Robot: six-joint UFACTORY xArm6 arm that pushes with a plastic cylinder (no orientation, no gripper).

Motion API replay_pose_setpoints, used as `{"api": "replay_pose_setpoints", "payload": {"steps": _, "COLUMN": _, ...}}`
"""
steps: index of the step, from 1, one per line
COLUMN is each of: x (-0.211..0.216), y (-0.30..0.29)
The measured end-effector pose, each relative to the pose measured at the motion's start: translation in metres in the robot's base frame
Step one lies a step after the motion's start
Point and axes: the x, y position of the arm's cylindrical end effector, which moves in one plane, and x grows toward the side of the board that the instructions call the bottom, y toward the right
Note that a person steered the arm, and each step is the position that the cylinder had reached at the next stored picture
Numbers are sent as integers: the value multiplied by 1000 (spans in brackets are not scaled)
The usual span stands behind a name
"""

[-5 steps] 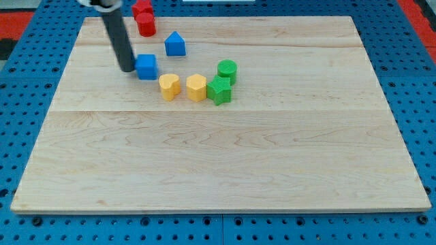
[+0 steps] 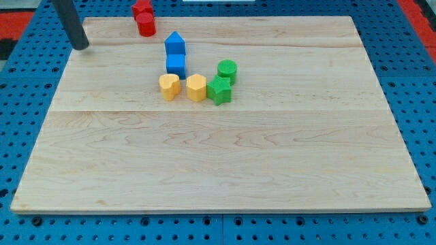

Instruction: Slide the red circle towards the group of blocks

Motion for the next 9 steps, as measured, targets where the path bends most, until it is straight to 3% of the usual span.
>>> {"api": "replay_pose_setpoints", "payload": {"steps": 1, "x": -67, "y": 1}}
{"api": "replay_pose_setpoints", "payload": {"steps": 2, "x": -67, "y": 1}}
{"api": "replay_pose_setpoints", "payload": {"steps": 4, "x": -63, "y": 104}}
{"api": "replay_pose_setpoints", "payload": {"steps": 6, "x": -45, "y": 161}}
{"api": "replay_pose_setpoints", "payload": {"steps": 8, "x": -41, "y": 164}}
{"api": "replay_pose_setpoints", "payload": {"steps": 9, "x": -34, "y": 194}}
